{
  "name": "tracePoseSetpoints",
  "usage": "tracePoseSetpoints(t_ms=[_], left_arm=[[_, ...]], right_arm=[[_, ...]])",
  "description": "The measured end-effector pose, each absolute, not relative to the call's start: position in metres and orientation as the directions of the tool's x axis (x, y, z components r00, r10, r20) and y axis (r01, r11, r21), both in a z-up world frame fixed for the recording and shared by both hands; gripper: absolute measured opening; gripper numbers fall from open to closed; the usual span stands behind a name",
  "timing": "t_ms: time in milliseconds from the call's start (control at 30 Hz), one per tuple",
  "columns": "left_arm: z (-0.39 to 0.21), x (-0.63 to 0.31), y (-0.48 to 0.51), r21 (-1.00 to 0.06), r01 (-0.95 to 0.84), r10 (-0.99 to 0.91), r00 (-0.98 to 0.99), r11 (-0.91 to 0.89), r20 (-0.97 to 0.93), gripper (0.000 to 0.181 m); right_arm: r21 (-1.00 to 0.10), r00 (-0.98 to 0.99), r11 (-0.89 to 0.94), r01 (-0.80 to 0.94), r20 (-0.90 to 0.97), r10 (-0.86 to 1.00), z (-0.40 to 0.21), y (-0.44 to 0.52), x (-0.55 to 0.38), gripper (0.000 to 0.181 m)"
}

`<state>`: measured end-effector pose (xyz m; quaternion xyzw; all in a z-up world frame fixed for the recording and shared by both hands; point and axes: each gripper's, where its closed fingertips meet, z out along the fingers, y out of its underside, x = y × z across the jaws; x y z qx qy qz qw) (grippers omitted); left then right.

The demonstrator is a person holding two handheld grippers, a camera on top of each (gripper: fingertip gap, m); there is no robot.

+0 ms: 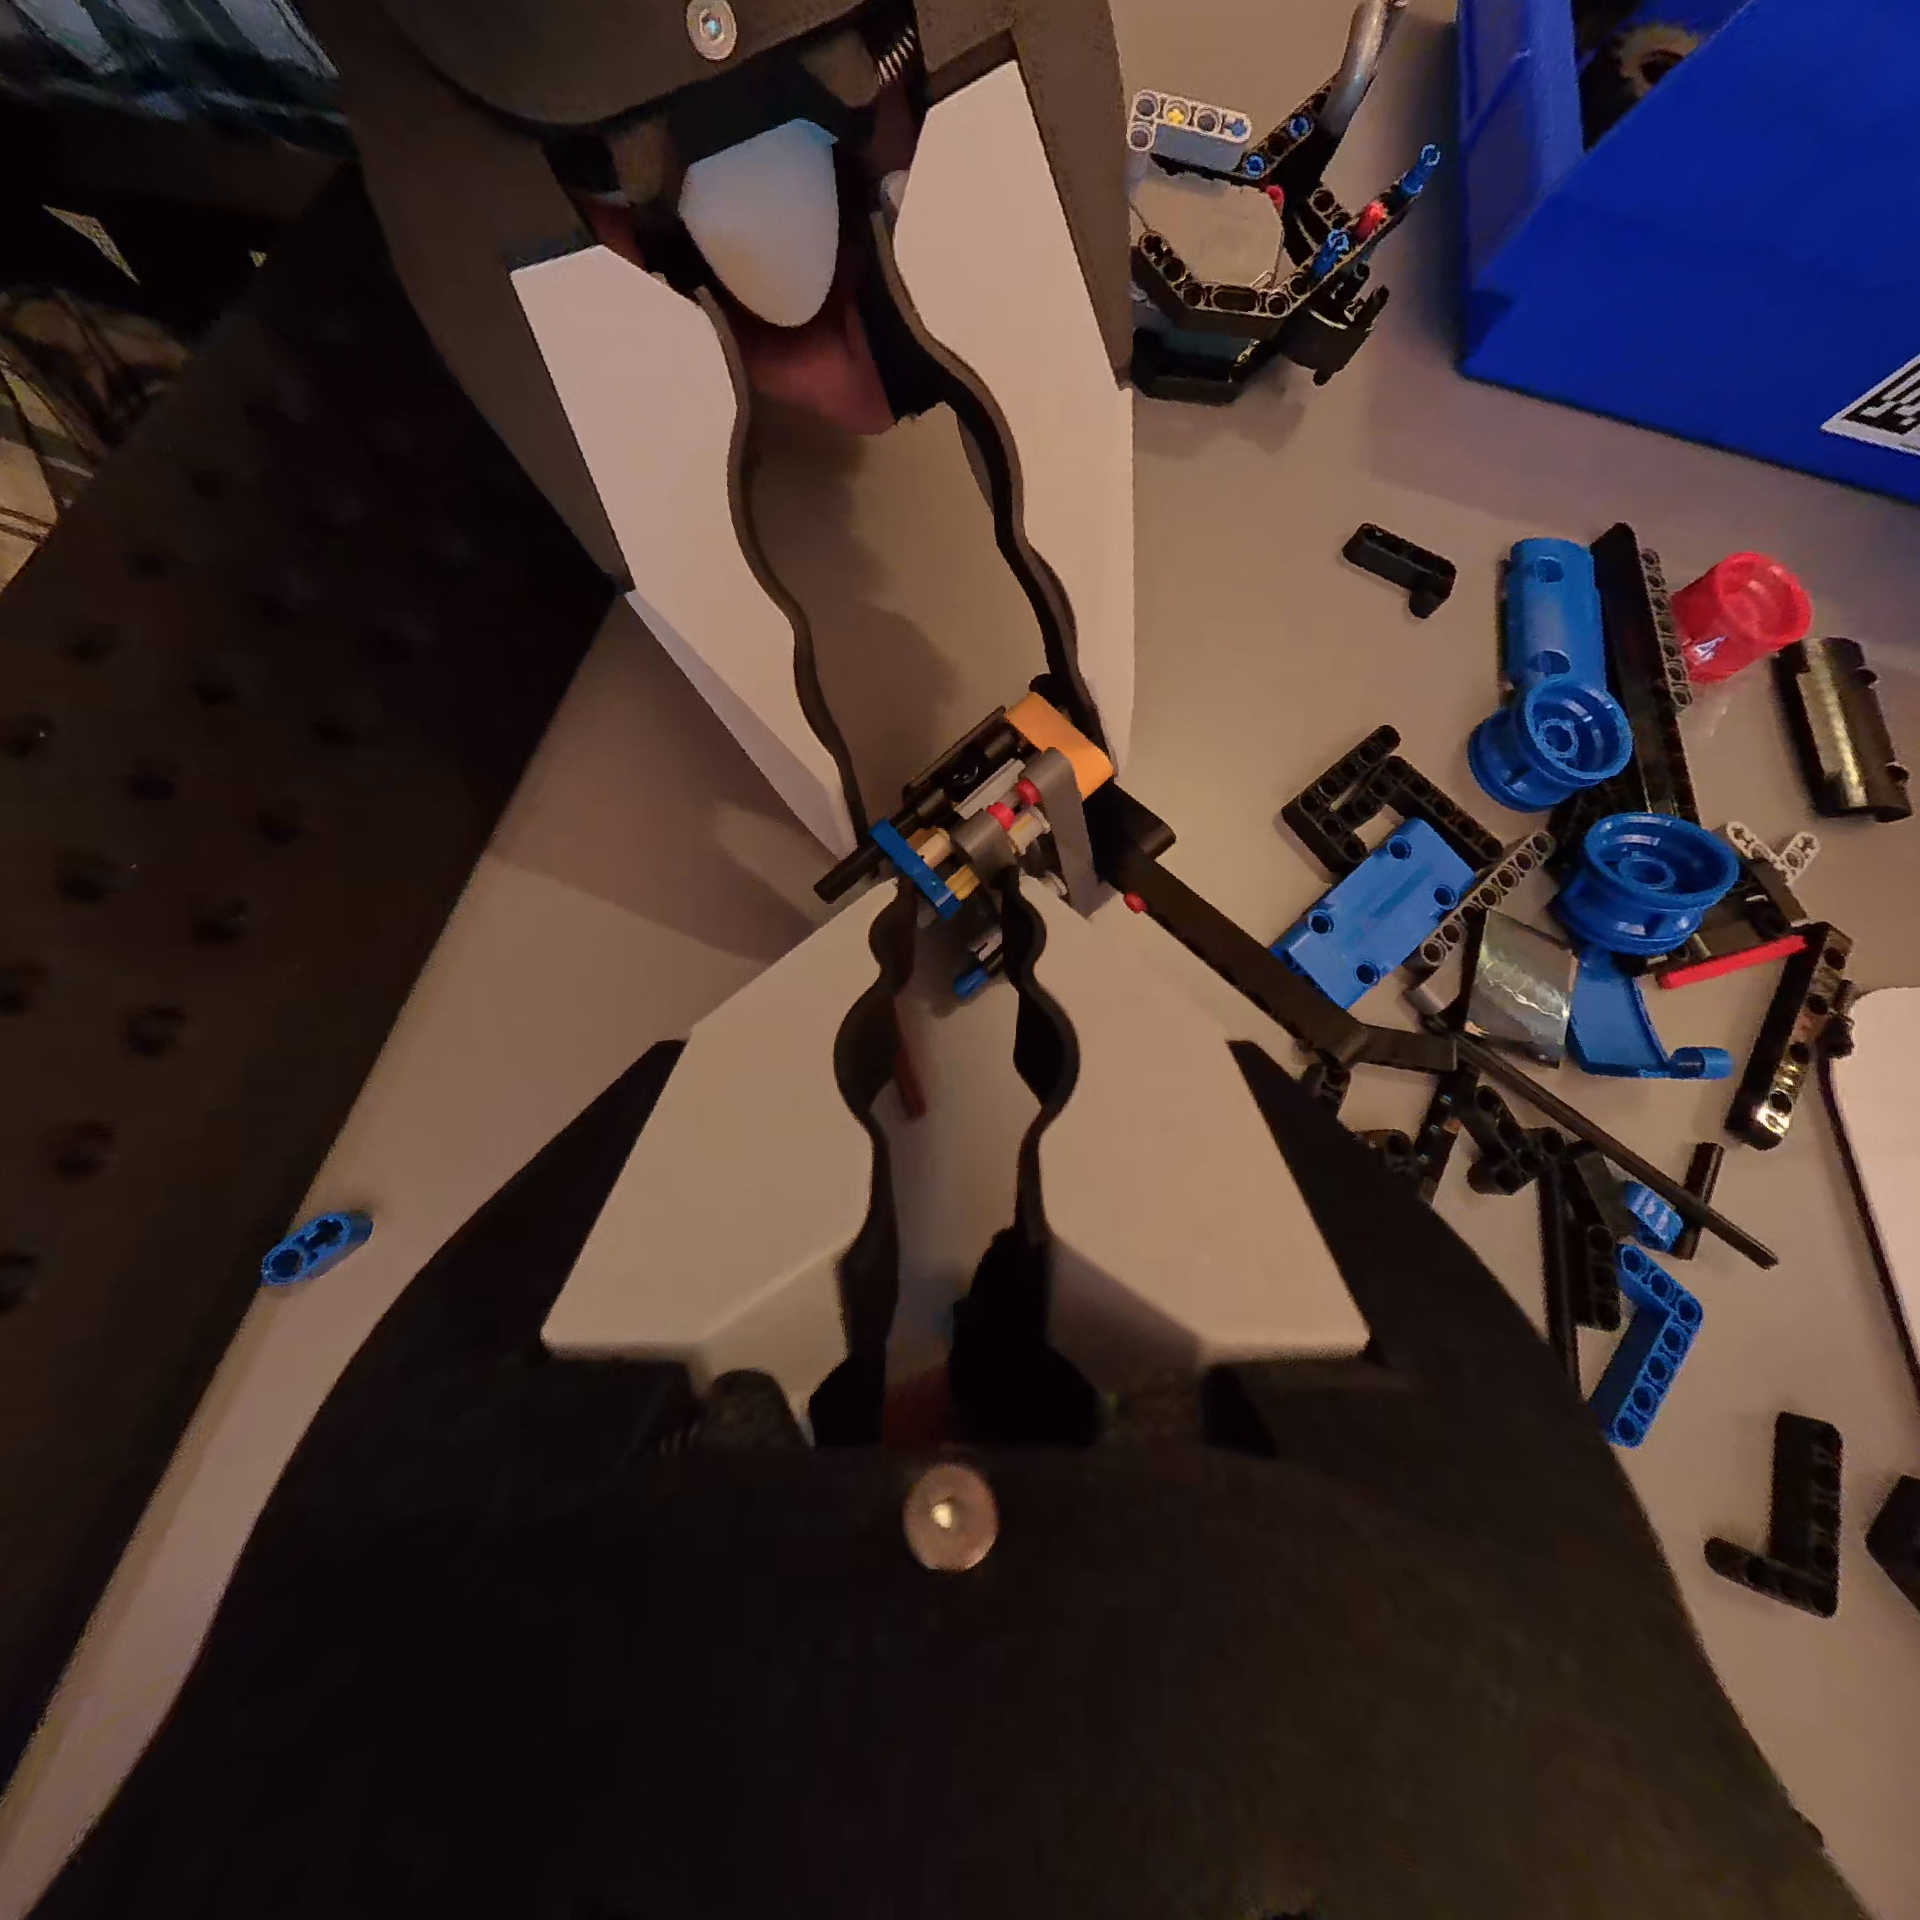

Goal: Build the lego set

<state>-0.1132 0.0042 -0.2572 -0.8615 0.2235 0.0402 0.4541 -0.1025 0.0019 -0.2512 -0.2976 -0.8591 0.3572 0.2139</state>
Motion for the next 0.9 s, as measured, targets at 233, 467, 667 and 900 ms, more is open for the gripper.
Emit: tracePoseSetpoints(t_ms=[233, 467, 667, 900], left_arm=[[-0.2599, -0.1156, 0.0053, -0.76, -0.432, -0.365, 0.89, -0.486, -0.273, 0.047], [-0.2589, -0.1179, 0.0035, -0.74, -0.486, -0.459, 0.847, -0.465, -0.269, 0.047], [-0.2601, -0.1192, 0.007, -0.735, -0.498, -0.484, 0.835, -0.46, -0.263, 0.047], [-0.2609, -0.1198, 0.0069, -0.749, -0.483, -0.488, 0.838, -0.454, -0.245, 0.047]], right_arm=[[-0.752, -0.719, 0.551, 0.361, 0.152, 0.679, -0.2519, 0.0011, -0.105, 0.011], [-0.755, -0.723, 0.529, 0.387, 0.108, 0.683, -0.2496, 0.0044, -0.1035, 0.006], [-0.787, -0.715, 0.46, 0.411, 0.035, 0.698, -0.2501, 0.0032, -0.1041, 0.001], [-0.81, -0.721, 0.429, 0.399, 0.012, 0.693, -0.2502, 0.0012, -0.1061, 0.0]])
